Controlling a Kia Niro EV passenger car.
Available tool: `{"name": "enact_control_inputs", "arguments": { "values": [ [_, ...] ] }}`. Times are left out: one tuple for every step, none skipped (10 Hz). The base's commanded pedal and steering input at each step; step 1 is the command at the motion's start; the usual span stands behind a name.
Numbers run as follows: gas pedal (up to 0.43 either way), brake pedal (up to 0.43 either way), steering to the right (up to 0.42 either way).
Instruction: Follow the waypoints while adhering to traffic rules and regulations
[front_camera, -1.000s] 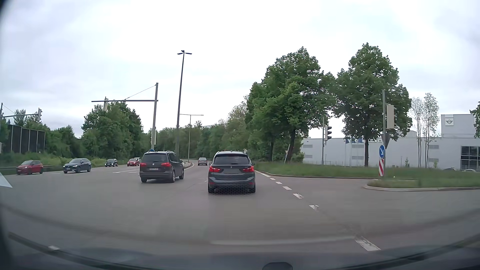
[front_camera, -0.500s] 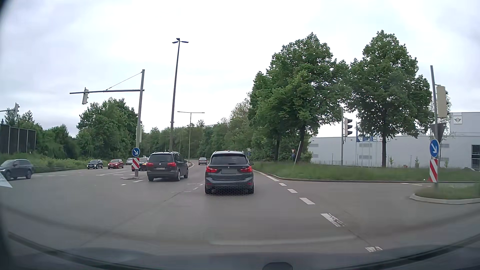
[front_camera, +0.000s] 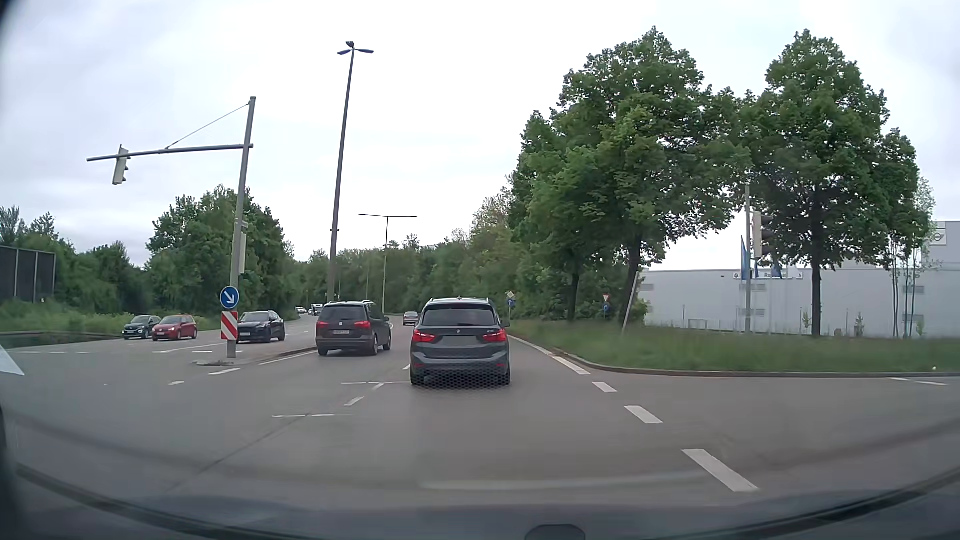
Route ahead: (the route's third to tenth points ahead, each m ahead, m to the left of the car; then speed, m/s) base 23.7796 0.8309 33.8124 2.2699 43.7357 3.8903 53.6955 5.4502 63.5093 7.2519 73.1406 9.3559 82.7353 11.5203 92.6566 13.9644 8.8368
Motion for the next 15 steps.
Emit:
{"name": "enact_control_inputs", "arguments": {
  "values": [
    [0.047,0.0,-0.025],
    [0.079,0.0,-0.025],
    [0.13,0.0,-0.023],
    [0.138,0.0,-0.021],
    [0.177,0.0,-0.021],
    [0.24,0.0,-0.019],
    [0.268,0.0,-0.017],
    [0.299,0.0,-0.015],
    [0.319,0.0,-0.012],
    [0.319,0.0,-0.008],
    [0.331,0.0,-0.005],
    [0.331,0.0,-0.004],
    [0.331,0.0,-0.004],
    [0.331,0.0,-0.004],
    [0.331,0.0,-0.004]
  ]
}}
